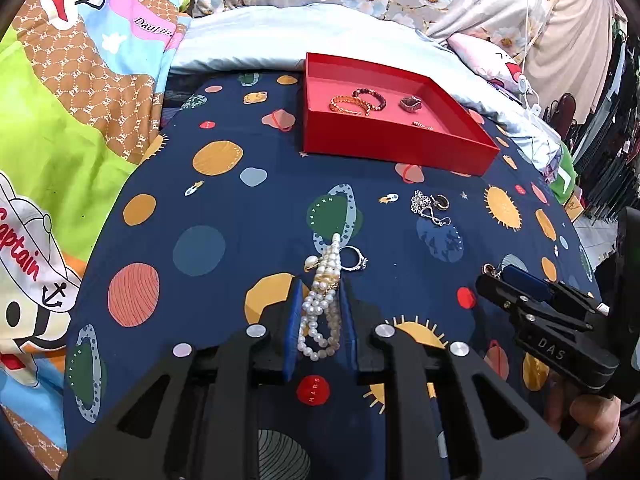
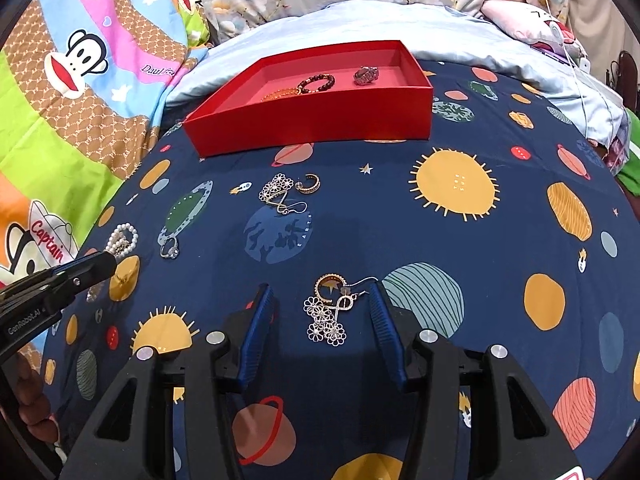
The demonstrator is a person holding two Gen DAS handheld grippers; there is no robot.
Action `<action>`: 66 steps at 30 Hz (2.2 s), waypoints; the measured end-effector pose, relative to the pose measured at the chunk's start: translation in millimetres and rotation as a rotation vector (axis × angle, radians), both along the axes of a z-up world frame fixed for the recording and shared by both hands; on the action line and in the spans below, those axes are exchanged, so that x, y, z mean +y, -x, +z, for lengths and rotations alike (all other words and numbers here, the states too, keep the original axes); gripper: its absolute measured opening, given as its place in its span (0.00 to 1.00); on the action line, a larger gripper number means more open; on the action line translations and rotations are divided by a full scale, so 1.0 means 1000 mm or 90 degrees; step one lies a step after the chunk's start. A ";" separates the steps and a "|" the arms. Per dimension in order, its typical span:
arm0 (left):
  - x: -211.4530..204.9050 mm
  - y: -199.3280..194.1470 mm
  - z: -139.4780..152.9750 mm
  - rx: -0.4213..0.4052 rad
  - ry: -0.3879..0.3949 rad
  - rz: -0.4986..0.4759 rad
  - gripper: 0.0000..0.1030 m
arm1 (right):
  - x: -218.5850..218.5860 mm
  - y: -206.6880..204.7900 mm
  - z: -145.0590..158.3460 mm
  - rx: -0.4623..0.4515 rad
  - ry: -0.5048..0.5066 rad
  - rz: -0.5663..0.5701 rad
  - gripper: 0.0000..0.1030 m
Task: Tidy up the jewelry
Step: 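Grasp a small silver earring with the right tool while the left tool holds the pearls, then carry the pearls and silver earring over the red tray with both tools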
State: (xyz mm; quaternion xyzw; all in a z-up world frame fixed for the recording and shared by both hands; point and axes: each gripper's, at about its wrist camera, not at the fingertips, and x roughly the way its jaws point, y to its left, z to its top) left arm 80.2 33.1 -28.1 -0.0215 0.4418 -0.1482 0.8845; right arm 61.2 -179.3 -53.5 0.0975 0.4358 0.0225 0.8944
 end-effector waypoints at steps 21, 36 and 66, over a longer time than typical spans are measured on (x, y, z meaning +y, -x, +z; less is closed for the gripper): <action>0.019 -0.005 0.004 -0.004 -0.003 0.029 0.18 | 0.081 -0.041 0.018 -0.026 -0.048 0.161 0.40; 0.045 -0.010 -0.005 0.016 -0.001 0.058 0.18 | 0.125 -0.057 -0.002 0.004 0.016 0.188 0.09; 0.024 -0.004 -0.026 0.027 -0.034 0.043 0.25 | 0.021 0.009 0.025 -0.006 -0.040 0.053 0.08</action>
